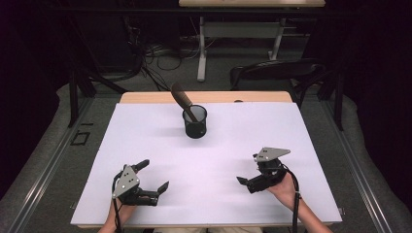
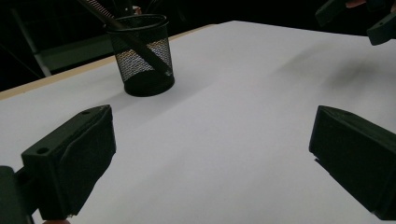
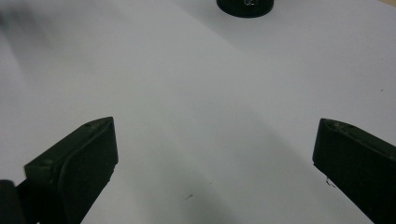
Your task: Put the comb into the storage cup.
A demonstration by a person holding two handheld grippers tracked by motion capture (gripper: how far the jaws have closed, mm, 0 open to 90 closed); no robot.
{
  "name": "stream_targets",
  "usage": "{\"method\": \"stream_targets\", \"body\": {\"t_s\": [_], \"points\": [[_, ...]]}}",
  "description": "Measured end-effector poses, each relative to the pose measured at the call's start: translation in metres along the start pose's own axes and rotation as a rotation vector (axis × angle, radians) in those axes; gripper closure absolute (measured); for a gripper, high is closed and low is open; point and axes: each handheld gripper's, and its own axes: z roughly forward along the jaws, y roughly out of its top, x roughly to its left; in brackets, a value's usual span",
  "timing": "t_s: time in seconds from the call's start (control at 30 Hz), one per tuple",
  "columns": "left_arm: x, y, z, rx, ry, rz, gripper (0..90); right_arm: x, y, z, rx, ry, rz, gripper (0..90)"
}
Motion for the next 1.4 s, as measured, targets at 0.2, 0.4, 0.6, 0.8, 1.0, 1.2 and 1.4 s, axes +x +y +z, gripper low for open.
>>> {"method": "stream_targets", "body": {"t_s": [0.2, 0.4, 0.6, 0.8, 1.0, 1.2, 1.4], "points": [[0.0, 0.0, 0.0, 0.001, 0.001, -0.001, 0.5, 0.004, -0.01, -0.009, -0.022, -0.017, -0.015, 0.0], [0.0, 0.0, 0.0, 0.001, 0.001, -0.001, 0.5, 0.006, -0.018, -0.019, -0.049, -0.042, -0.013, 0.0], [-0.001, 0.0, 0.0, 0.002, 0.0, -0.001, 0.5, 0.007, -0.026, -0.027, -0.077, -0.064, 0.003, 0.0], [-0.001, 0.0, 0.0, 0.004, 0.0, -0.001, 0.5, 0.01, -0.034, -0.035, -0.094, -0.085, 0.008, 0.0], [-0.001, 0.0, 0.0, 0.005, -0.001, 0.001, 0.5, 0.013, -0.039, -0.042, -0.135, -0.11, 0.014, 0.0], [-0.001, 0.0, 0.0, 0.006, -0.003, 0.006, 0.5, 0.015, -0.042, -0.044, -0.145, -0.113, 0.018, 0.0], [-0.001, 0.0, 0.001, 0.007, -0.003, 0.006, 0.5, 0.014, -0.044, -0.048, -0.161, -0.119, 0.036, 0.0]]}}
